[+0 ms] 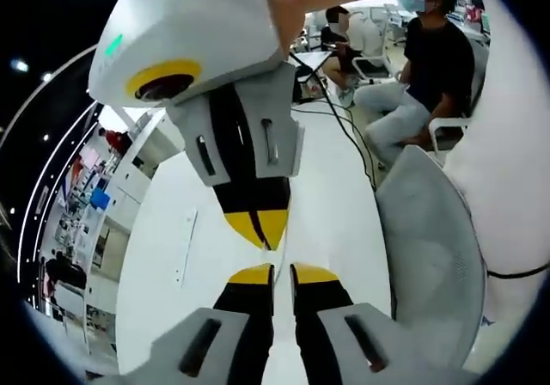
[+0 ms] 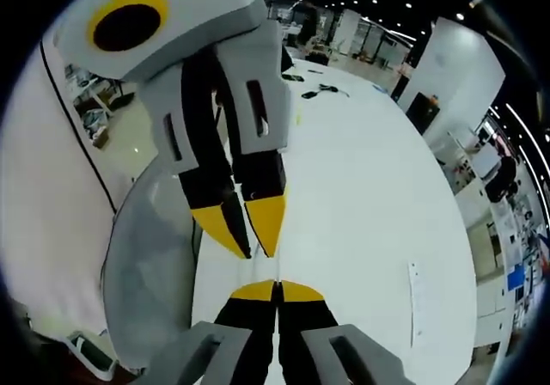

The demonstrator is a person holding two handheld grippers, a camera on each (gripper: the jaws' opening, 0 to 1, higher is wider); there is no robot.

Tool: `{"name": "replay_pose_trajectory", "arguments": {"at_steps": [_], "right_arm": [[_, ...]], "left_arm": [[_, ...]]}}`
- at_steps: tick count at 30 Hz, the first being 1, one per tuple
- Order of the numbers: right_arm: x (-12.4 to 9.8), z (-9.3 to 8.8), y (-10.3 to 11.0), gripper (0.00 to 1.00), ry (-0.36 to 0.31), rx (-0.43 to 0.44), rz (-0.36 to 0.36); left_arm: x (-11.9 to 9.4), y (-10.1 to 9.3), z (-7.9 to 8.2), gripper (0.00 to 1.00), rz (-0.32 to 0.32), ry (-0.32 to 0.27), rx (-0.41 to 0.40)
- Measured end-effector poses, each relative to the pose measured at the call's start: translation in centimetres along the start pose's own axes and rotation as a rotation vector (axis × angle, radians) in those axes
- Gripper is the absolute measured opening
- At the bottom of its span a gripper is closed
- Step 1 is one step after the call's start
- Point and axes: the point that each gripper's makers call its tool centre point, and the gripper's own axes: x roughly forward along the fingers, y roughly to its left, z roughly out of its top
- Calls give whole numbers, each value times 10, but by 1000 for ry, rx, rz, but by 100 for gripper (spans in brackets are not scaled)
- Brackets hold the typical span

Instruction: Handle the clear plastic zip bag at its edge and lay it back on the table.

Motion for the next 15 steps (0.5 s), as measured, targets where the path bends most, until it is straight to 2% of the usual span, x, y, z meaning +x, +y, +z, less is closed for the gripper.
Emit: {"name": "replay_pose_trajectory", "arguments": {"at_steps": [15], "right_arm": [[1, -5, -8, 0, 4, 3, -9]], "left_arm": [[3, -10, 0, 0, -38, 14, -3]]}}
